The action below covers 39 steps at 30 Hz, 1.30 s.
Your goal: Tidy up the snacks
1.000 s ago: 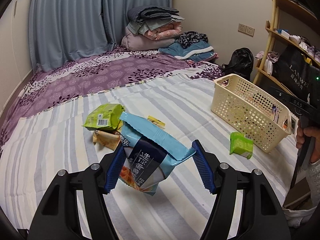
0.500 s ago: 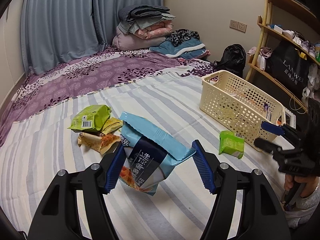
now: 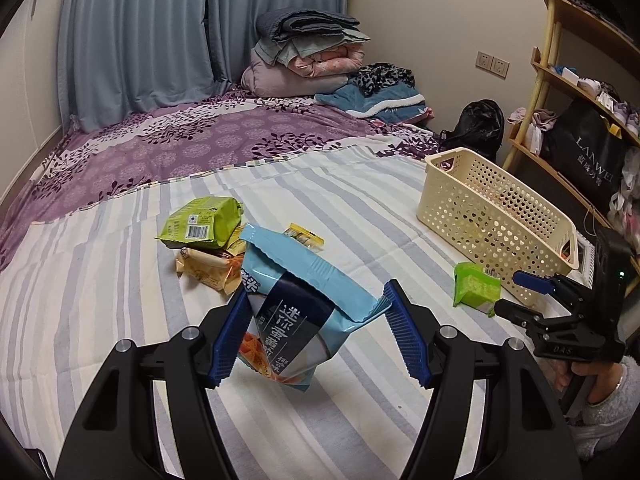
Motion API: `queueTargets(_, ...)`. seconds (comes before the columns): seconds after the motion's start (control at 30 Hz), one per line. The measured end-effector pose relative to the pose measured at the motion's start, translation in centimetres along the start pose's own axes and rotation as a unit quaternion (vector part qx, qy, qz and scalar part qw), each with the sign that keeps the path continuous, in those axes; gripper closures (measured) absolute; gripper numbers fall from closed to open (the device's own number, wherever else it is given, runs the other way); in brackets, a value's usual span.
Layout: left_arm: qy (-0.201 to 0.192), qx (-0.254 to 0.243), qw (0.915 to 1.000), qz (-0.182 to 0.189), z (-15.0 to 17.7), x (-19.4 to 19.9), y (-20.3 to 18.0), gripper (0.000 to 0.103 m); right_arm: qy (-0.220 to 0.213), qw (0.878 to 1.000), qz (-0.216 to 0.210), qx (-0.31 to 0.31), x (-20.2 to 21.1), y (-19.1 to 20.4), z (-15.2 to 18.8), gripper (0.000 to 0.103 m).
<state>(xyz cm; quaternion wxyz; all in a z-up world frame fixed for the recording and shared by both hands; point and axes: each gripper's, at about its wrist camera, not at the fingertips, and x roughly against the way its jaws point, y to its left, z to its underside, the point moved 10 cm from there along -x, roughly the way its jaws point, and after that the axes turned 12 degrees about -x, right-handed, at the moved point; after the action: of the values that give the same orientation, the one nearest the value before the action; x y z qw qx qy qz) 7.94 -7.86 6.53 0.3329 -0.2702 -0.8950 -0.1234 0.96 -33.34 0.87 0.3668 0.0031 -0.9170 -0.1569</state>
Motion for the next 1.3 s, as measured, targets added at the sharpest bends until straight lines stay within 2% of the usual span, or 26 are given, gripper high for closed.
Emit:
queueTargets(0.13, 0.002, 0.002, 1.0000, -0.004, 0.1, 0.0, 0.3, 0.035, -0.015, 0.999, 0.020, -0.024, 0.3, -3.0, -1.2, 0.024)
queueTargets(0.23, 0.003, 0.001, 1.0000, -0.002, -0.1, -0.2, 0.1, 0.035, -0.014, 0.999, 0.003, -0.036, 0.3, -4.3, -2.2, 0.023)
queueTargets(0.47, 0.002, -0.014, 0.9999, 0.008, -1.0, -0.4, -1.6, 0.035, 0.008, 0.998, -0.042, 0.039, -2.3, -0.8, -2.2, 0.022)
queueTargets(0.67, 0.005, -0.022, 0.9998, 0.003, -1.1, -0.1, -1.8, 0.035, 0.073, 0.996, -0.019, 0.047, -6.3, -1.0, -1.1, 0.022)
queueTargets(0.8, 0.006, -0.017, 0.9998, 0.000, -1.0, -0.1, -1.7, 0.035, 0.081, 0.995, -0.031, 0.040, -6.0, -1.1, -0.6, 0.022)
queueTargets(0.93, 0.006, -0.016, 0.9998, 0.004, -1.2, -0.3, -2.0, 0.035, 0.101, 0.992, -0.054, 0.045, -4.9, 0.0, 1.3, 0.021)
queueTargets(1.07, 0.006, -0.017, 0.9998, 0.009, -1.3, -0.6, -2.5, 0.035, 0.092, 0.994, -0.032, 0.049, -4.8, -0.1, 1.8, 0.022)
queueTargets(1.13, 0.005, -0.018, 0.9998, 0.011, -1.3, -0.6, -2.7, 0.035, 0.103, 0.994, -0.009, 0.044, -5.6, -0.7, 1.9, 0.027)
queueTargets(1.17, 0.005, -0.019, 0.9998, 0.011, -1.4, -0.5, -2.9, 0.035, 0.108, 0.993, -0.003, 0.042, -5.9, -1.0, 1.9, 0.036)
queueTargets(1.3, 0.003, -0.020, 0.9998, 0.010, -1.6, -0.3, -3.1, 0.035, 0.106, 0.992, 0.004, 0.065, -6.0, -0.8, 1.7, 0.045)
